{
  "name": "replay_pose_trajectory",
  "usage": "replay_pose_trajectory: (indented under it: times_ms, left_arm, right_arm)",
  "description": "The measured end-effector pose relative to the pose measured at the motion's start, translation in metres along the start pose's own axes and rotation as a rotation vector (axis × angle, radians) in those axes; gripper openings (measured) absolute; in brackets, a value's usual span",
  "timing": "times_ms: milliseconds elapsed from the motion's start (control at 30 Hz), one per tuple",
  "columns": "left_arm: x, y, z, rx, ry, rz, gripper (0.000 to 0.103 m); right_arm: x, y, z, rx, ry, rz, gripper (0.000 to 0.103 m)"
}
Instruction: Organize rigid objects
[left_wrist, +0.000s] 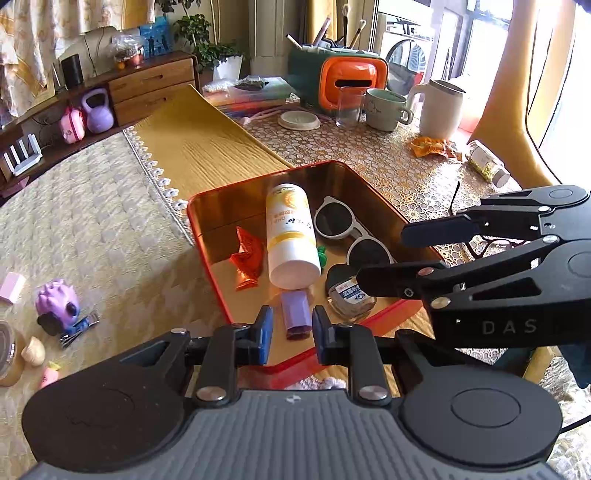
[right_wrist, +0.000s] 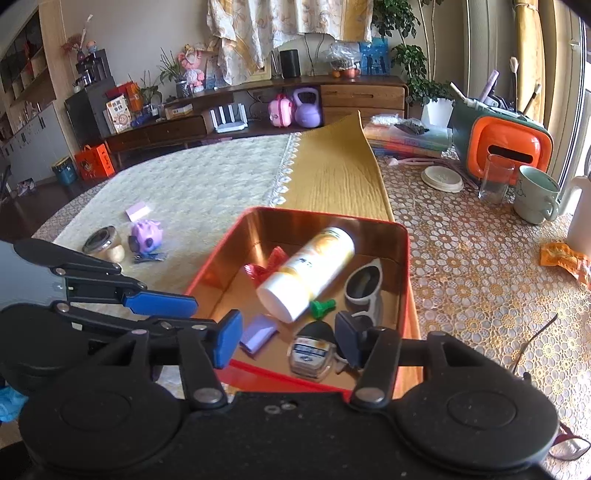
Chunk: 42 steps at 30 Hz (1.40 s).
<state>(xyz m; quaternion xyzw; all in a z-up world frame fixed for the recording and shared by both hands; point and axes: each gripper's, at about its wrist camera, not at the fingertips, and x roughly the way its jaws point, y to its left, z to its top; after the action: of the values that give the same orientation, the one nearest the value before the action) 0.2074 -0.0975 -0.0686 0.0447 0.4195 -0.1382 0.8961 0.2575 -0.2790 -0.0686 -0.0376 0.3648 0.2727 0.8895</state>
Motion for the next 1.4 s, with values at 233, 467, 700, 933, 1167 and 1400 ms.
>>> replay_pose_trajectory:
  times_ms: [233,467,700,933,1167,1400]
  left_arm:
    - [-0.023,0.016,-0.013,-0.029,-0.030,0.000,0.022]
    - [-0.047,0.035,-0.027,-0.057,-0.070,0.020,0.032]
    - [-0.071,0.064,-0.044,-0.105,-0.116,0.077,0.070]
    - [-0.088,0.097,-0.063,-0.142,-0.143,0.119,0.079]
    - [-0.102,0.138,-0.076,-0.184,-0.169,0.155,0.079]
    - [-0.103,0.173,-0.088,-0.206,-0.177,0.198,0.084]
  right_arm:
    - [-0.012,0.025,0.000,-0.018,-0.026,0.030,0.064]
    - [-0.017,0.051,0.003,-0.035,-0.045,0.061,0.067]
    - [-0.016,0.079,0.008,-0.057,-0.055,0.097,0.070]
    - [-0.006,0.106,0.016,-0.085,-0.063,0.122,0.083]
    - [0.012,0.123,0.026,-0.091,-0.048,0.131,0.088]
    - [0.036,0.140,0.038,-0.110,-0.044,0.146,0.103]
